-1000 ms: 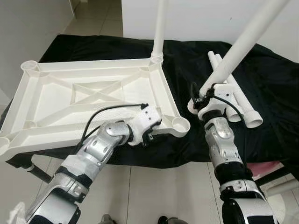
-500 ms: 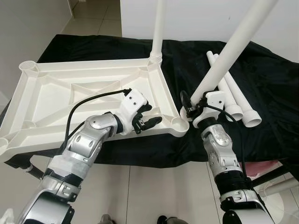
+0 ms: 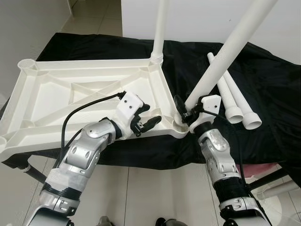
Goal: Building children table
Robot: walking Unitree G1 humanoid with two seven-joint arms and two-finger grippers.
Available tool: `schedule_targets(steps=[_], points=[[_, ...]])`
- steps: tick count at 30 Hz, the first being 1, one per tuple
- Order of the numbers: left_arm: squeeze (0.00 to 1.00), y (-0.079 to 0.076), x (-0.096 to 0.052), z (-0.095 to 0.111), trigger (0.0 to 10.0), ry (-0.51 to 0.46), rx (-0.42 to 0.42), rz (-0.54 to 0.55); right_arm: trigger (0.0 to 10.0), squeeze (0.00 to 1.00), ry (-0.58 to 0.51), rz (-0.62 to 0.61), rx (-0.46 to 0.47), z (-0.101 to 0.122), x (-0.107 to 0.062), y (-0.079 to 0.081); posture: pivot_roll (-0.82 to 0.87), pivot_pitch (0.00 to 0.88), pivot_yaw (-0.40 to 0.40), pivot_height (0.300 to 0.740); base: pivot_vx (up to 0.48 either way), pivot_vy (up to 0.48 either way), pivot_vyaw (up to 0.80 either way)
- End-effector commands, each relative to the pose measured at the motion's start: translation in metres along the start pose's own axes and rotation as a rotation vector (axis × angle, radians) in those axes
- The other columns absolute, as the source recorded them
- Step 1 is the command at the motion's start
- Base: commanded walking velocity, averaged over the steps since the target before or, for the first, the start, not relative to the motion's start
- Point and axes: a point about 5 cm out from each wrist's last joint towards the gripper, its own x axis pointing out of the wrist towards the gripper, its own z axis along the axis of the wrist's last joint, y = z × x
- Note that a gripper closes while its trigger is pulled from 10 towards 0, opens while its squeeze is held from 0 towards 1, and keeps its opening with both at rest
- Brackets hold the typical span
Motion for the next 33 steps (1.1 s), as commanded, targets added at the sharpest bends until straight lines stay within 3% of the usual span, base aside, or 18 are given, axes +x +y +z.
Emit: schedule_targets(steps=[1, 6, 7, 13, 29, 33], points=[[0.00, -0.005, -0.003, -0.002, 10.0, 0.001, -0.012, -0.018, 10.0, 0.00, 0.024, 0.017, -0.004, -0.005, -0.004, 0.001, 0.04, 0.077, -0.083, 0.740, 0.000, 0.000, 0.00], [0.00, -0.015, -0.002, -0.004, 10.0, 0.005, -0.030, -0.054, 10.0, 0.00, 0.074, 0.017, 0.006, -0.018, -0.008, 0.000, 0.04, 0.077, -0.083, 0.740, 0.000, 0.000, 0.00], [0.00, -0.022, -0.001, -0.005, 10.0, 0.012, -0.035, -0.085, 10.0, 0.00, 0.102, 0.044, -0.017, -0.023, -0.009, 0.002, 0.04, 0.077, -0.084, 0.740, 0.000, 0.000, 0.00], [0.00, -0.028, -0.001, -0.004, 10.0, -0.004, -0.058, -0.084, 10.0, 0.00, 0.123, 0.077, -0.046, -0.026, -0.012, 0.004, 0.04, 0.081, -0.085, 0.740, 0.000, 0.000, 0.00], [0.00, -0.025, -0.003, -0.002, 10.0, -0.001, -0.071, -0.059, 10.0, 0.00, 0.180, 0.174, -0.137, -0.038, -0.018, 0.006, 0.04, 0.091, -0.072, 0.740, 0.000, 0.000, 0.00], [0.00, -0.023, -0.004, -0.001, 10.0, 0.001, -0.068, -0.057, 10.0, 0.00, 0.199, 0.161, -0.091, -0.041, -0.018, 0.005, 0.03, 0.097, -0.066, 0.740, 0.000, 0.000, 0.00]])
